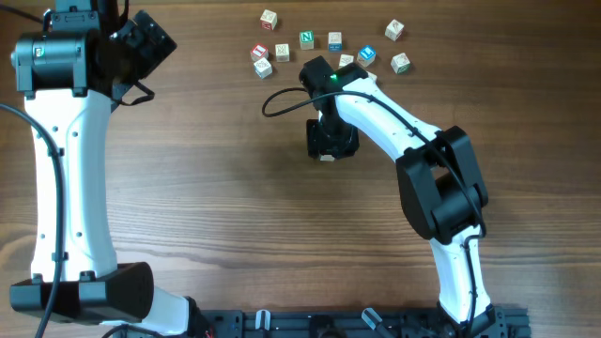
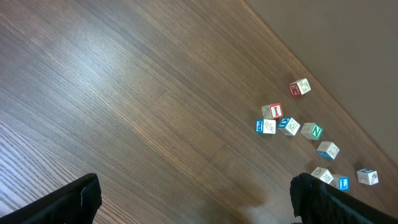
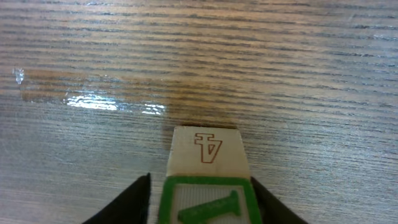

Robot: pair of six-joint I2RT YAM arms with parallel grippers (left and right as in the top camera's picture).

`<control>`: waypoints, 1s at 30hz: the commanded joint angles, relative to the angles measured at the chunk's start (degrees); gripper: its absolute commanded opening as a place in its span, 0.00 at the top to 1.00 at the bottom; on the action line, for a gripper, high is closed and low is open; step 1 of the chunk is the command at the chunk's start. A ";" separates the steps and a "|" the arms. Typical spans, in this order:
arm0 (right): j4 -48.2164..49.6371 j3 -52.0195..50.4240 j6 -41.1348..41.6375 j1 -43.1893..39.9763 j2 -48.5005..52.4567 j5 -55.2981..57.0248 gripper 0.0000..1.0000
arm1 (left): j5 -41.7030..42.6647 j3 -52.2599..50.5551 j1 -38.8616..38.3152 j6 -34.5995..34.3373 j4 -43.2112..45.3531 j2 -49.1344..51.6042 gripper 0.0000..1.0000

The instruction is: Form a tower

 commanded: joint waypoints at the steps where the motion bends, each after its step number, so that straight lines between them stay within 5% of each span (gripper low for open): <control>1: 0.24 -0.66 -0.11 0.04 0.74 0.81 0.59 | -0.70 0.00 0.31 0.48 0.00 -0.11 0.00; 10: -1.05 1.38 -0.37 0.04 0.63 1.05 0.73 | -0.70 0.00 0.31 0.48 0.02 -0.11 0.00; 30: -3.28 3.32 -0.39 0.04 0.52 1.03 0.38 | -0.72 0.00 0.31 0.48 0.02 -0.11 0.00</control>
